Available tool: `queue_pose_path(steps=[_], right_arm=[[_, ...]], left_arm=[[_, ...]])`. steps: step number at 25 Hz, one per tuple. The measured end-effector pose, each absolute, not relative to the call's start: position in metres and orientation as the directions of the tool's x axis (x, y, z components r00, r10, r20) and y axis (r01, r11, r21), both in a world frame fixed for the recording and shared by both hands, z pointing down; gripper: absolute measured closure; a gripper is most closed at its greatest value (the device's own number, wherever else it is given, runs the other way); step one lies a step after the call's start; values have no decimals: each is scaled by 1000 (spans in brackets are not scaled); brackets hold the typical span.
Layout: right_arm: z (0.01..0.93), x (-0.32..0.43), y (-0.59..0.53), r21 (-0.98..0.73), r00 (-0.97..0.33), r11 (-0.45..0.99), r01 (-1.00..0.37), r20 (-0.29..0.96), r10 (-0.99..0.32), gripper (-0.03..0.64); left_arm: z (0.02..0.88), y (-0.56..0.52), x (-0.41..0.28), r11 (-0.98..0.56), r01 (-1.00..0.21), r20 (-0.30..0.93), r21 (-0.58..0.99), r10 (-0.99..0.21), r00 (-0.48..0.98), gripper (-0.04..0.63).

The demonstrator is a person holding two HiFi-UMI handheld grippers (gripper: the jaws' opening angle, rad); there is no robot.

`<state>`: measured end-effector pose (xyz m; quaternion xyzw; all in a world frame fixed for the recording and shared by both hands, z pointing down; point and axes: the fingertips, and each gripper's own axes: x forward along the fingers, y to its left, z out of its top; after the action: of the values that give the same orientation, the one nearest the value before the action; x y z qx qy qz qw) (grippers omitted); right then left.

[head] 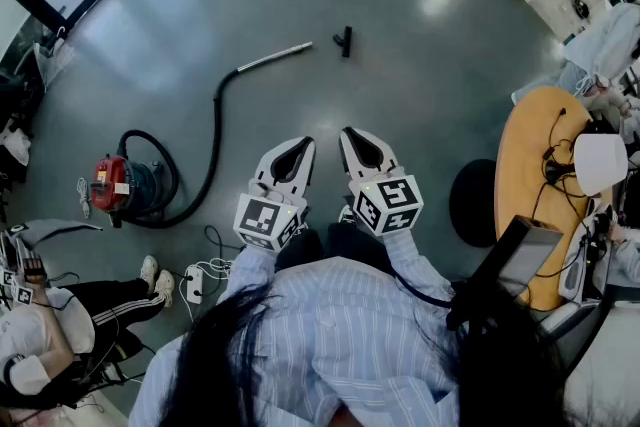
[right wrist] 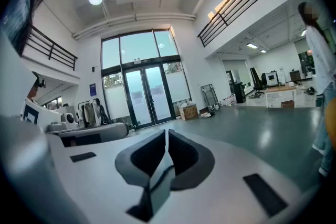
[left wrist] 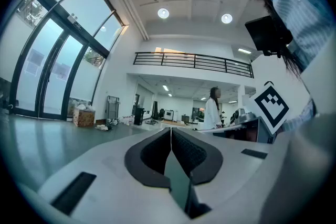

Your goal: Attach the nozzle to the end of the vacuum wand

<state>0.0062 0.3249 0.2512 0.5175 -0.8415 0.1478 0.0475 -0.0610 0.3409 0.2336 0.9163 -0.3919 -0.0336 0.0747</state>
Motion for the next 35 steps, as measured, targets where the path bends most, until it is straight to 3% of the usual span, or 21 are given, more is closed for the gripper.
queue_pose_path(steps=[14, 35], right_arm=[[252, 19, 305, -214, -453, 409, -887, 233, -861, 594], [273, 103, 267, -223, -458, 407, -886, 281, -843, 594]], left_arm=[[232, 318, -50, -678, -710, 0, 188, -723, 691, 588], [246, 282, 21, -633, -744, 27, 212, -758, 652, 588]])
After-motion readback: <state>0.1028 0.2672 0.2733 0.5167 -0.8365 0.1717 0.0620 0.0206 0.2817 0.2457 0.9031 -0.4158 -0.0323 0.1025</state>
